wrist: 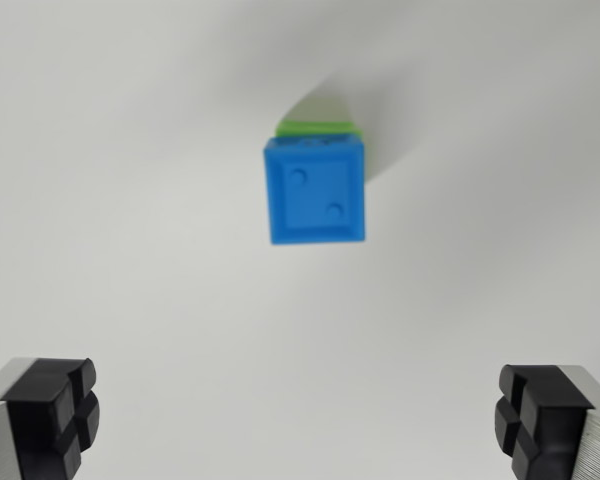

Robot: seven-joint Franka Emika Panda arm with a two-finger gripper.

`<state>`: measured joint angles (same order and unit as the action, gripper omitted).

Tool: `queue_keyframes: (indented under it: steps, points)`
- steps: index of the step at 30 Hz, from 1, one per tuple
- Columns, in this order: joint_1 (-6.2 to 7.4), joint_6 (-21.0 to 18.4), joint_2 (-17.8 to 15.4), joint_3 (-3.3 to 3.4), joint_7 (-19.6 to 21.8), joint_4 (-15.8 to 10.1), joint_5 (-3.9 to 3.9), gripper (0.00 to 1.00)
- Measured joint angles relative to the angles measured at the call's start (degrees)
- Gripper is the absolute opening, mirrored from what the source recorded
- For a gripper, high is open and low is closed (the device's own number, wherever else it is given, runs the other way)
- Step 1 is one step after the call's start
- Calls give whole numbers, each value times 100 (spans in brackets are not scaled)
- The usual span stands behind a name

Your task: Stack cube

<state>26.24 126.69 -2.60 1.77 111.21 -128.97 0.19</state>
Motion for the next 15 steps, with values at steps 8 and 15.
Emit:
queue_keyframes:
  steps: [8,15]
  points:
    - [0,-449,-198,0,3,246,-4,100]
    - [0,-773,-319,0,6,451,-6,100]
